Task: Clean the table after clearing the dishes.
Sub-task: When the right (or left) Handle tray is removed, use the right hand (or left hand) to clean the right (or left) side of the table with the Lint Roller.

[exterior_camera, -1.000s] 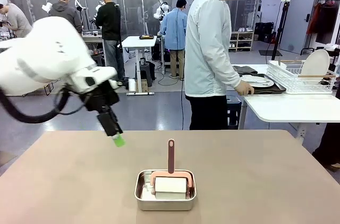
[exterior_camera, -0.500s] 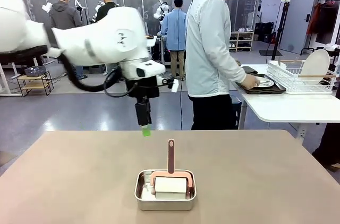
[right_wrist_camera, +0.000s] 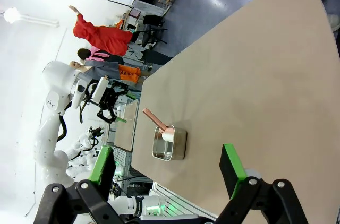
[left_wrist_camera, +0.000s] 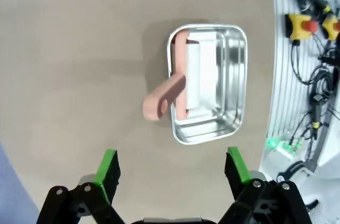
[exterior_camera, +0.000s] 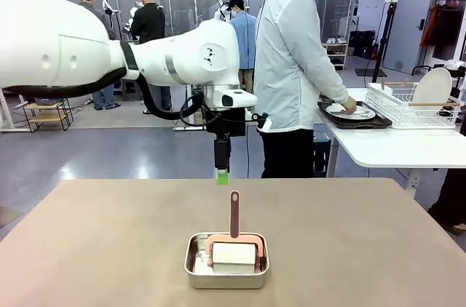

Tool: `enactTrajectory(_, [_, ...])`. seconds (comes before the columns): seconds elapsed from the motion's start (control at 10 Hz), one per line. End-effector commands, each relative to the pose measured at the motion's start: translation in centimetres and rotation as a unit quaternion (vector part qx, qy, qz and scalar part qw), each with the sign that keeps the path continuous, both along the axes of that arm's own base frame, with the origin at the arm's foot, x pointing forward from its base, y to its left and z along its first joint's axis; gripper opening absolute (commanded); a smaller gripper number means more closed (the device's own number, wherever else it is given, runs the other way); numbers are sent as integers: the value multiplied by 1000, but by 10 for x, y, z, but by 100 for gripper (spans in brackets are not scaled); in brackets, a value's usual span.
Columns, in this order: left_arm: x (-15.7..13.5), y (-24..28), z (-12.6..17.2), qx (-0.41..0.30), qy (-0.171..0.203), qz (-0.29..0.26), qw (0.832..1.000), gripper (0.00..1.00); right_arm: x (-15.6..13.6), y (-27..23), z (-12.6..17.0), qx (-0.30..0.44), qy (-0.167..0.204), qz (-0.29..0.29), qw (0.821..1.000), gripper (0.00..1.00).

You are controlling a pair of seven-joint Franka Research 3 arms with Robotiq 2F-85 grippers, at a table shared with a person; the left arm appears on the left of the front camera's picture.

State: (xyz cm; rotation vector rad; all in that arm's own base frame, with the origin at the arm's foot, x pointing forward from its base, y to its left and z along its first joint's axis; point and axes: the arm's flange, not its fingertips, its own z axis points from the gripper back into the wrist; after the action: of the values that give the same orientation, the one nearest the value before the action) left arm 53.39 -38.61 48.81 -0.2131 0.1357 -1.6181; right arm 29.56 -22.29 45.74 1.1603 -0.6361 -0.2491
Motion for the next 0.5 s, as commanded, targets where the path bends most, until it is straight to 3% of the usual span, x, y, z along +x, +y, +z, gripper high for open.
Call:
enactTrajectory(0.0, [11,-15,-2,34,-4,5,999,100,-1,0,2,-1,-9,4,1000,100])
enactTrajectory(0.4, [10,-27,-34,31,19,21,999,100,-1,0,2,-1,-9,4,1000,100])
